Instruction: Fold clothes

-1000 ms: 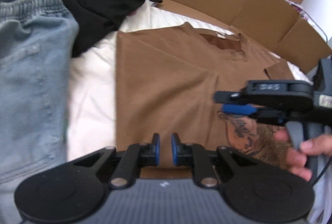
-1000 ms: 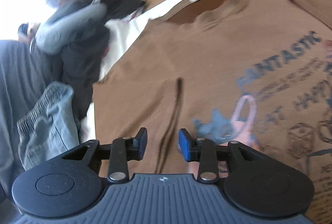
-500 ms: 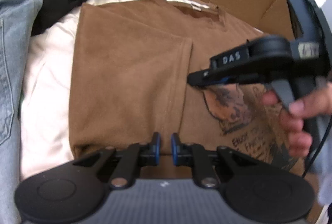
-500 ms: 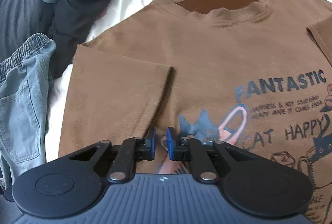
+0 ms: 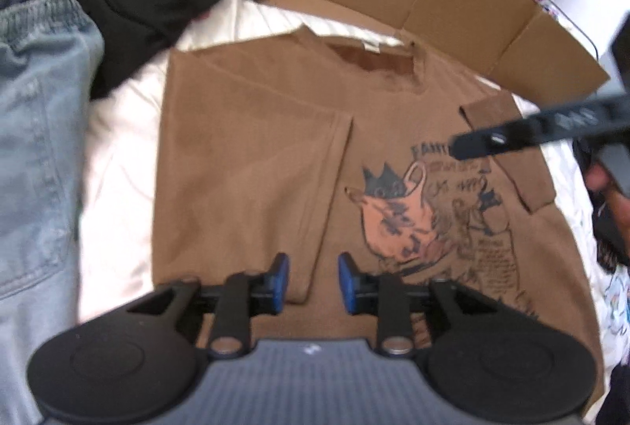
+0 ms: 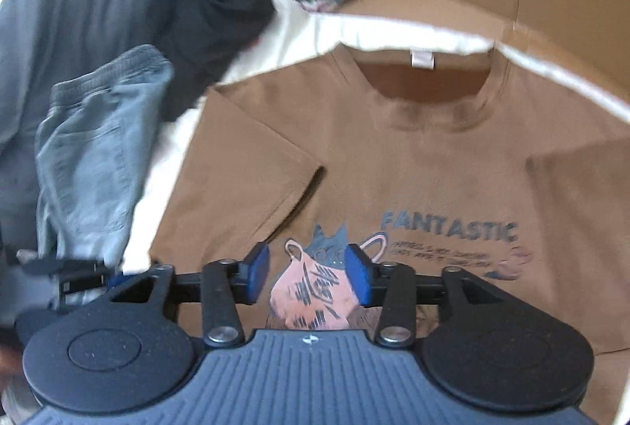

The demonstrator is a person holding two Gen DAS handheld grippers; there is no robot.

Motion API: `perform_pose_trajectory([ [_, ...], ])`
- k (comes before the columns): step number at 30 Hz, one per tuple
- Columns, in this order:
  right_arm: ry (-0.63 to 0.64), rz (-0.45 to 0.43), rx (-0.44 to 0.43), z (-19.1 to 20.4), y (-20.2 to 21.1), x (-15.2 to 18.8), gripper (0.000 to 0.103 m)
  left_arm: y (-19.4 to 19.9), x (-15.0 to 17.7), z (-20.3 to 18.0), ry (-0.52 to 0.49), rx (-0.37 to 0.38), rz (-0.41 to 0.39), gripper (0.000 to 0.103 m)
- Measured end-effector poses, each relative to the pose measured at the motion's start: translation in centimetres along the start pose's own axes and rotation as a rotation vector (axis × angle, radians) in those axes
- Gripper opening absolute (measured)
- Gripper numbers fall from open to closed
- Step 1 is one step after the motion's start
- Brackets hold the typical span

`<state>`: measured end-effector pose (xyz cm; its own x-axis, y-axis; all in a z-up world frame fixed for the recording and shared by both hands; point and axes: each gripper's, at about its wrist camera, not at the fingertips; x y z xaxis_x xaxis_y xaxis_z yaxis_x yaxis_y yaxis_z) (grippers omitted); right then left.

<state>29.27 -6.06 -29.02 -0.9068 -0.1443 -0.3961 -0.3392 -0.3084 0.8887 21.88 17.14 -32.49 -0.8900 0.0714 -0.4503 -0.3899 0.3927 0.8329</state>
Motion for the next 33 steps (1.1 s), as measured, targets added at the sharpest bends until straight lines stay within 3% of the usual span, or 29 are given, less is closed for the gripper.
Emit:
perform_pose_trajectory([
  [4,-0.039,-0.041,0.013,-0.4,5.7,-0.3,0.061,3.3,-1.3,-1.6,0.019,-0.026,-0.008,0.046],
  [6,-0.067,-0.061,0.027,-0.9,8.2,-0.5,0.063,4.8,-1.9,-2.5,0.012,-0.042,-0.013,0.056],
  [12,-0.182,-0.132,0.038,-2.6,16.4,-0.1,0.064,9.0,-3.4,-4.6,0.015,-0.085,0.017,0.056],
  [16,-0.238,-0.175,0.028,-2.9,21.6,0.6,0.076,12.6,-4.0,-6.4,0.01,-0.1,0.001,0.057],
  [20,-0.24,-0.179,0.079,-2.3,26.1,2.0,0.077,16.0,-4.7,-7.9,0.016,-0.085,-0.002,0.058],
  [33,-0.303,-0.283,0.141,-2.2,38.3,5.4,0.078,24.9,-5.9,-12.5,-0.013,-0.079,-0.074,0.082],
])
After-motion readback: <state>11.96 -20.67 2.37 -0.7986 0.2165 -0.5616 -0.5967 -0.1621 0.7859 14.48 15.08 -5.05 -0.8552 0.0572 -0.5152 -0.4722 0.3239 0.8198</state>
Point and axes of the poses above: each gripper's, at about its wrist camera, not at the fingertips, and y roughly against the way its jaws point, z to its left, x to its underside, and after that the axes turned 7 degrees about x, right-handed
